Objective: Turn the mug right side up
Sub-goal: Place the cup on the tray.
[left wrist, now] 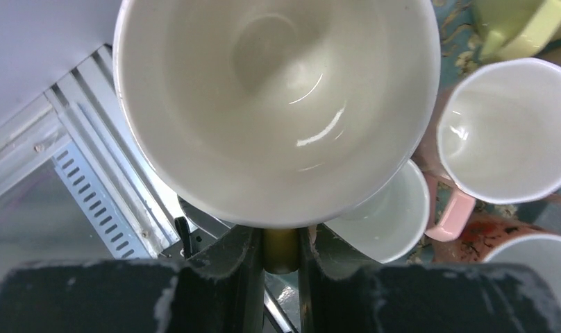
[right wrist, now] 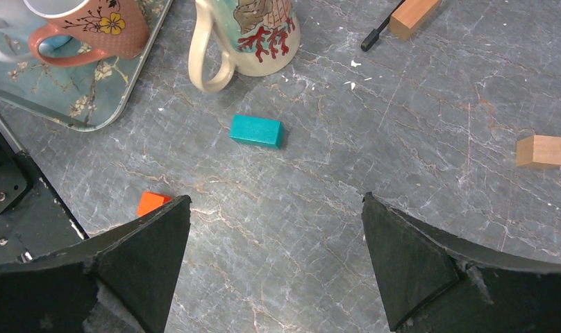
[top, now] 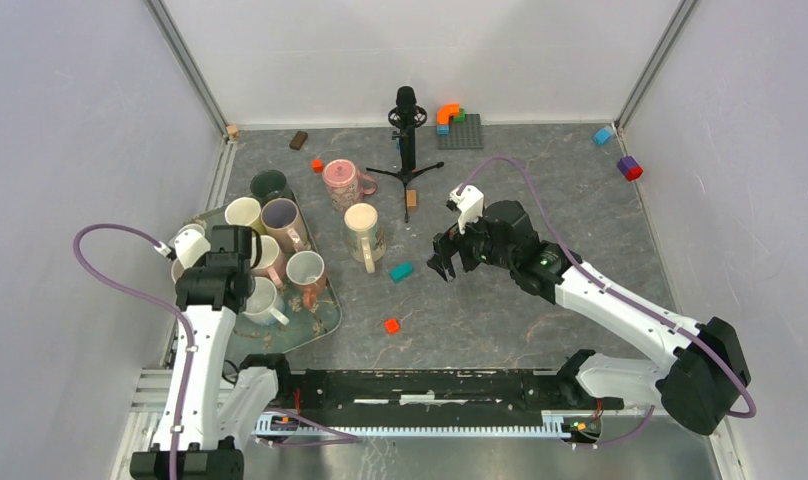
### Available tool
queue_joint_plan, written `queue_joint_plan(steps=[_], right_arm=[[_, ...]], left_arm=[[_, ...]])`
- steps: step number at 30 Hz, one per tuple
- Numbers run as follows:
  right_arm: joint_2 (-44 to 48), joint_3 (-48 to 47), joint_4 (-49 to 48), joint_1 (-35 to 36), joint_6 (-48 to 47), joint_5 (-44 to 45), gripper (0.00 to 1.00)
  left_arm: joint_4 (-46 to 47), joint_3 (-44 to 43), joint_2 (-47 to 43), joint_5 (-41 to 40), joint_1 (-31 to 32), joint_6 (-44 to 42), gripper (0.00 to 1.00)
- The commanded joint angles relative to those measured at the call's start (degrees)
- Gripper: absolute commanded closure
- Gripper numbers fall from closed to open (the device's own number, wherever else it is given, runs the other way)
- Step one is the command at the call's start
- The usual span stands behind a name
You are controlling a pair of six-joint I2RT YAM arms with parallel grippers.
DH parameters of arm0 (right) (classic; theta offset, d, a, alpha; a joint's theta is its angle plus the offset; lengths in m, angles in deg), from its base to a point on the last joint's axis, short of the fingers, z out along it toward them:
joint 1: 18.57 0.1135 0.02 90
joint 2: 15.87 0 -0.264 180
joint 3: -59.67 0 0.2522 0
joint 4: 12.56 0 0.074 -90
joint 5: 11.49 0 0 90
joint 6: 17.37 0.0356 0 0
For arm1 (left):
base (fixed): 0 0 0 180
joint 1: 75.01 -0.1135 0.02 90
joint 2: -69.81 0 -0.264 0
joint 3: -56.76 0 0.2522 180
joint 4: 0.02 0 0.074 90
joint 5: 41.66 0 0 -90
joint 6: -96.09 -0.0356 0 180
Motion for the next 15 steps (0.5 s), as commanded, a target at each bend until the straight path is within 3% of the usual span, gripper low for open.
queue_joint_plan(steps=[1, 15], right_arm=[[1.36, 0.11, -1.49, -0.19, -1.17, -0.84, 0.02], [0.88, 0.67, -2.02, -0.17, -1.02, -1.29, 0.02]], left_arm=[[5.75, 0.93, 0.32, 0.64, -5.12, 3.06, 0.98], [7.84, 5.67, 0.56, 6.19, -13.16, 11.43, 0.98]])
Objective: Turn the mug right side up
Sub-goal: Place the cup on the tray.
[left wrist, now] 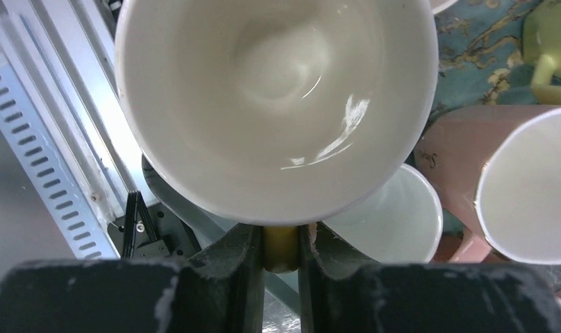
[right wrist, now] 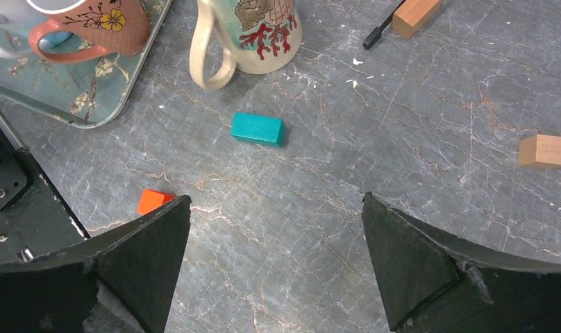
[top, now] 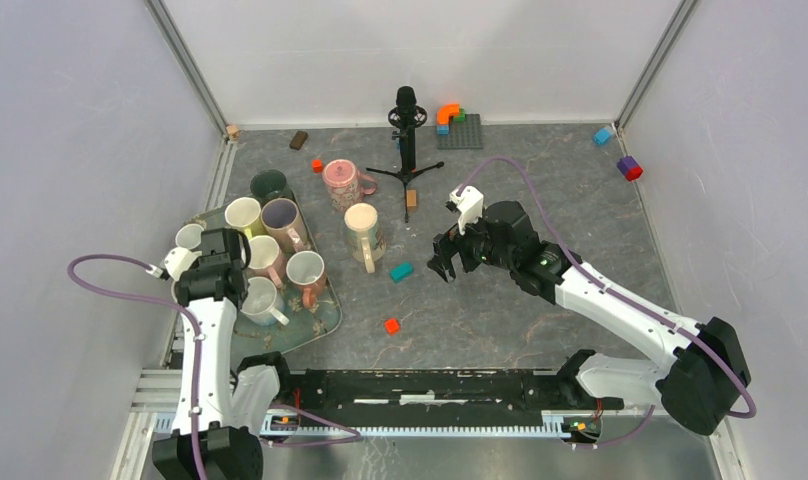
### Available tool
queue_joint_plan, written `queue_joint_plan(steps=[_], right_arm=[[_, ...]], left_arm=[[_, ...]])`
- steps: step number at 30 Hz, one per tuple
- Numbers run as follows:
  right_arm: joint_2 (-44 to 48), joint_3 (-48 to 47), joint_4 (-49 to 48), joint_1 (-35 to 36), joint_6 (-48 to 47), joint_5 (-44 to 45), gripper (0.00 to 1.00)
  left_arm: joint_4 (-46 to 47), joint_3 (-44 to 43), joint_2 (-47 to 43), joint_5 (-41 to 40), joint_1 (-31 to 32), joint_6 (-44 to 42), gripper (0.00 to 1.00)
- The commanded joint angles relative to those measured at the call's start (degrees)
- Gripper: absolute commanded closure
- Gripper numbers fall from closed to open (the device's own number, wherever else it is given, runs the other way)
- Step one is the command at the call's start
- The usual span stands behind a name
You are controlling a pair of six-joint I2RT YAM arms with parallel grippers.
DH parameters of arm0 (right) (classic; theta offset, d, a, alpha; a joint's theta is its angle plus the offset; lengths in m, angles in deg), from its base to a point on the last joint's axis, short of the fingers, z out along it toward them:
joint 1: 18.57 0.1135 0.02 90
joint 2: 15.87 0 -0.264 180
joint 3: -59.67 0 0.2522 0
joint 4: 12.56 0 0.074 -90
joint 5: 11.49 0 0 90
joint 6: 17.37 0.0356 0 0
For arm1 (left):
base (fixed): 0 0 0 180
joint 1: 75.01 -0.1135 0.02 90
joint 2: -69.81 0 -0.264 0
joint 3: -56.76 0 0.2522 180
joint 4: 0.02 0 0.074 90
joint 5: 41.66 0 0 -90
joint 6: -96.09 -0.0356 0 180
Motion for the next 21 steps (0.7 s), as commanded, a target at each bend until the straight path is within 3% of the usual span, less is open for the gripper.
queue_joint_plan(steps=[1, 21], right_arm=[[0.69, 0.5, -2.13, -0.21, -0.61, -1.1, 0.02], [-0.82, 0.59, -2.06, -0.12, -0.55, -1.87, 0.02]], left_arm=[[4.0, 1.03, -1.98, -1.55, -1.75, 5.44, 0.98], [7.99, 8.56, -1.21, 1.54, -4.15, 11.33, 0.98]])
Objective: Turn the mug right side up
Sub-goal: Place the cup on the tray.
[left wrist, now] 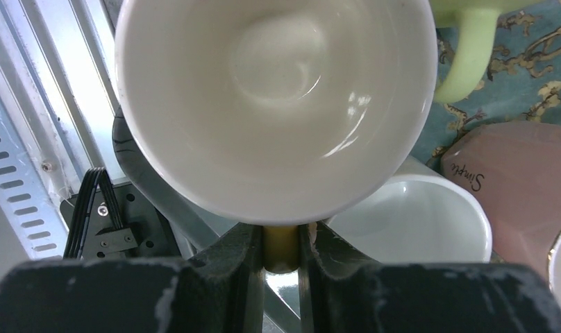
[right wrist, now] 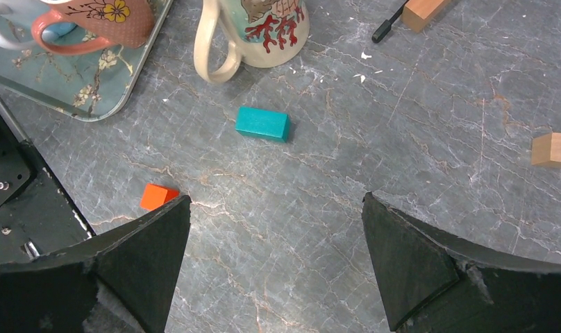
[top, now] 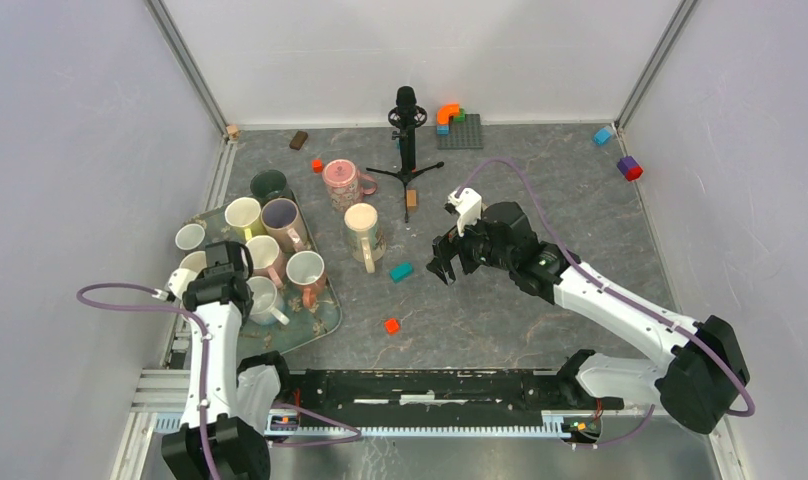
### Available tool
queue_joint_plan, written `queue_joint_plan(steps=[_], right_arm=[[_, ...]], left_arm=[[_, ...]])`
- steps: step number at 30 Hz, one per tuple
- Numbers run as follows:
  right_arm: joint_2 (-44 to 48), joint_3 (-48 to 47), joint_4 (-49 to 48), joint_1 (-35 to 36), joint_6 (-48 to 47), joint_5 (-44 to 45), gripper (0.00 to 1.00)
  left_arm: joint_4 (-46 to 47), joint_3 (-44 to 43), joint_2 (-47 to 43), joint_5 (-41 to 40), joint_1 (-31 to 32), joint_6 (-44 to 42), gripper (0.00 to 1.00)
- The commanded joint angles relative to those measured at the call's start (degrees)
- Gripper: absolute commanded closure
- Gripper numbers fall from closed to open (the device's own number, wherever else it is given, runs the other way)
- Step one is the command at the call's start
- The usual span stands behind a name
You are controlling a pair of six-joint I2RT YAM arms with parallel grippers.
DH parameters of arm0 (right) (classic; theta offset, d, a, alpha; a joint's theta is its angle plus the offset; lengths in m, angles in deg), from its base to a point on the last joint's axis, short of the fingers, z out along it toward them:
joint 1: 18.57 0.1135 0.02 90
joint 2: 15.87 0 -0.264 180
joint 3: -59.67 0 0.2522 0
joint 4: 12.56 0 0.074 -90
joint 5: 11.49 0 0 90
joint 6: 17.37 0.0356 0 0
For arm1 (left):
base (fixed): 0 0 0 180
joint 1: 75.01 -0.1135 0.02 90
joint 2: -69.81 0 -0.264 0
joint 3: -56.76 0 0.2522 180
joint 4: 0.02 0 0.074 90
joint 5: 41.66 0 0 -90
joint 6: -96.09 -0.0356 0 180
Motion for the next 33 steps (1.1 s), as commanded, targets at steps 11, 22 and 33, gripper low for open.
queue_joint_plan(steps=[11, 22, 33], right_arm=[[-1.22, 0.31, -2.12, -0.09, -0.49, -1.01, 0.02], [-1.53, 0.42, -2.33, -0.01, -0.41, -1.01, 0.02], [-1.62, 0.48, -2.32, 0.29, -0.41, -0.98, 0.02]], left_arm=[[6.04, 2.9, 0.85, -0.35, -1.36, 3.86, 0.92], [5.58, 2.51, 1.65, 0.27, -1.7, 4.07, 0.78], [3.25, 0.22, 1.59, -1.18, -1.75, 4.3, 0.59]])
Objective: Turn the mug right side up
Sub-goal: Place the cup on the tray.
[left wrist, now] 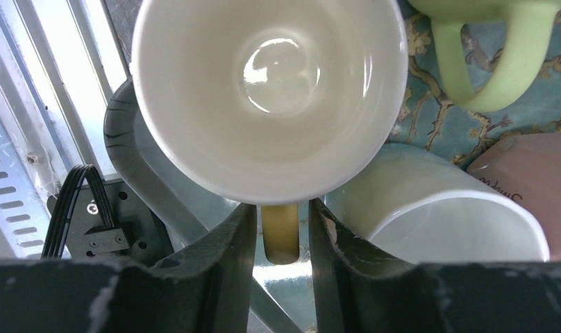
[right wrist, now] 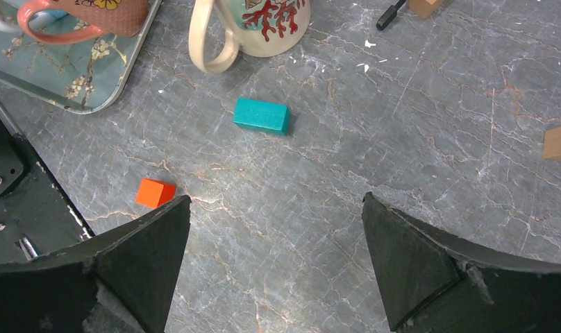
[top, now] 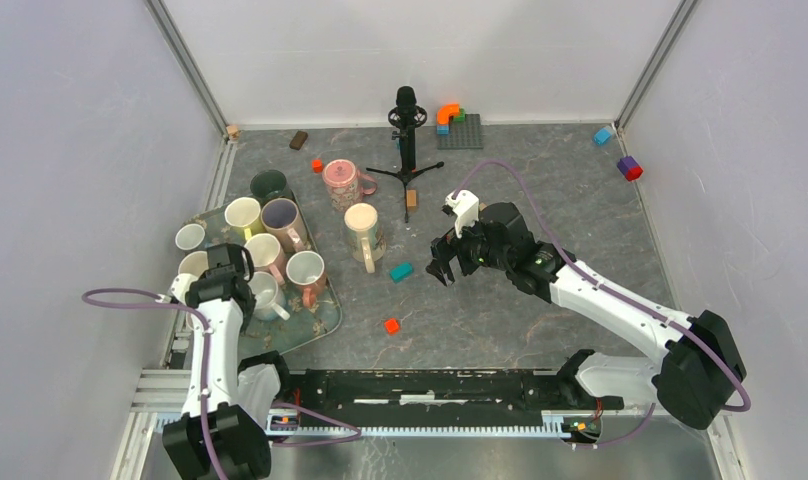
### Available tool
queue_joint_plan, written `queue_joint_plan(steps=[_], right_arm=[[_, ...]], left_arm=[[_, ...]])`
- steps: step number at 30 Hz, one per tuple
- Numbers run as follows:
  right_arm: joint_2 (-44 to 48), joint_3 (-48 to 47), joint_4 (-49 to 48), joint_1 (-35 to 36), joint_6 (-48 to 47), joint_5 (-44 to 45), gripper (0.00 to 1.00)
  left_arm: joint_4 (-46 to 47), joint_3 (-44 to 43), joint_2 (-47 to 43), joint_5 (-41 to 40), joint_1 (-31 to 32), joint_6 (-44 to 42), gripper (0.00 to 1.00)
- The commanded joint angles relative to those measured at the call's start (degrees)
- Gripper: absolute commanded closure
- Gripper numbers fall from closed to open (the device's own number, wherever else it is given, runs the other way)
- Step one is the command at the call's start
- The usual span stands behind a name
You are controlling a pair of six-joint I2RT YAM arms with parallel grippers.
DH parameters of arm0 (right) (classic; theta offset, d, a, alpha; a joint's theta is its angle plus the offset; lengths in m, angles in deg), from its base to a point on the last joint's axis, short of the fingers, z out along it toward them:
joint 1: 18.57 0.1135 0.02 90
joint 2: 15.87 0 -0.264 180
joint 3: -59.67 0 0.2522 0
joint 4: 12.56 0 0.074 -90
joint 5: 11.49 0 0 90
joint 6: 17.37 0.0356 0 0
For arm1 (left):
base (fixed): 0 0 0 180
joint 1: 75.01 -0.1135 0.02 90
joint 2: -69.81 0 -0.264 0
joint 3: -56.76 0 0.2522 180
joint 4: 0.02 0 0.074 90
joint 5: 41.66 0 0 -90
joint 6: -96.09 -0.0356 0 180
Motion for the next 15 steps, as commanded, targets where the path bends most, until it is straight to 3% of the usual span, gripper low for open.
queue_joint_plan(steps=[1, 15], right_arm=[[-0.05, 0.2, -2.42, 0.32, -0.4, -0.71, 0.02], [-0.22, 0.29, -2.45, 0.38, -0.2, -1.23, 0.02]], left_arm=[[0.83, -3.15, -0.57, -2.47, -0.39, 2.75, 0.58], [-2.25, -7.11, -1.63, -2.4, -0.46, 2.1, 0.45]])
